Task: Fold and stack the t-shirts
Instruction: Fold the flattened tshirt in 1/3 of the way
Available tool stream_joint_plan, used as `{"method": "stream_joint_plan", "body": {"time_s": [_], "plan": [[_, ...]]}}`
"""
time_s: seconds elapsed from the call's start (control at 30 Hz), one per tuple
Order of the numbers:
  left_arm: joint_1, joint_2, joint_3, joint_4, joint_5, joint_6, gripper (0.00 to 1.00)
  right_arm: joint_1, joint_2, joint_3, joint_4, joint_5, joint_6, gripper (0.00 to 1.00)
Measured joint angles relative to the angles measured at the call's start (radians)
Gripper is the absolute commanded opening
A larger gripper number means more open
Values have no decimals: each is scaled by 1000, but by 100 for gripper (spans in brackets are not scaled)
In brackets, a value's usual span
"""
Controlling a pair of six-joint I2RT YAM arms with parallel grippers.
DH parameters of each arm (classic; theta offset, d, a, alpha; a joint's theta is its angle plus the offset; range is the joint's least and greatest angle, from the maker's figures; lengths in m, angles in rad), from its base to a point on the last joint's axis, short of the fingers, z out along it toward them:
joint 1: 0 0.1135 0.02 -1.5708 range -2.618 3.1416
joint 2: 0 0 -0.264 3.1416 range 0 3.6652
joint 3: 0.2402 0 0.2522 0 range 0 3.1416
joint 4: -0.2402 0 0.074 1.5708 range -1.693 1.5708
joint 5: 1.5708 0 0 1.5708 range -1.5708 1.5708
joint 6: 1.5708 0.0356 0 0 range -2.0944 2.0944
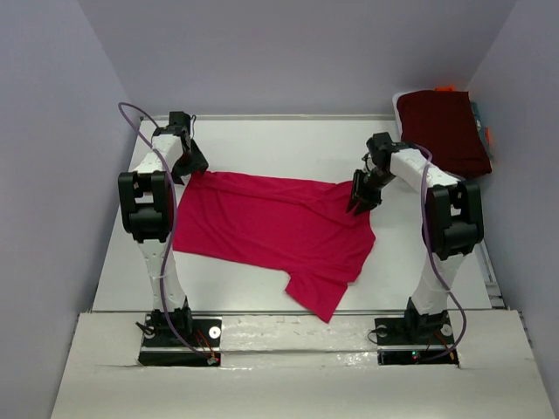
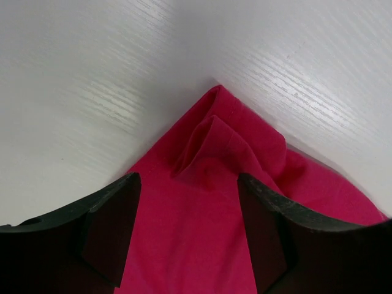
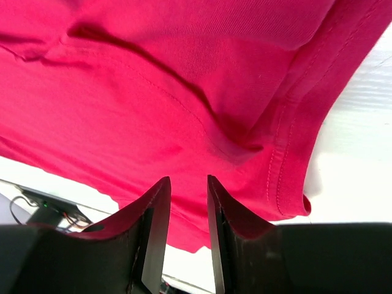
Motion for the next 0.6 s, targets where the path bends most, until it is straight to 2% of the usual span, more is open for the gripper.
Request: {"method": "stream_joint_plan", "body": {"time_s": [0.33,0.6], "plan": [[0,0,0,1,2,0,76,9,13,-19,-2,3,-12,37],[0,-2,1,4,16,7,76,9,84,9,12,88,1,36]]}}
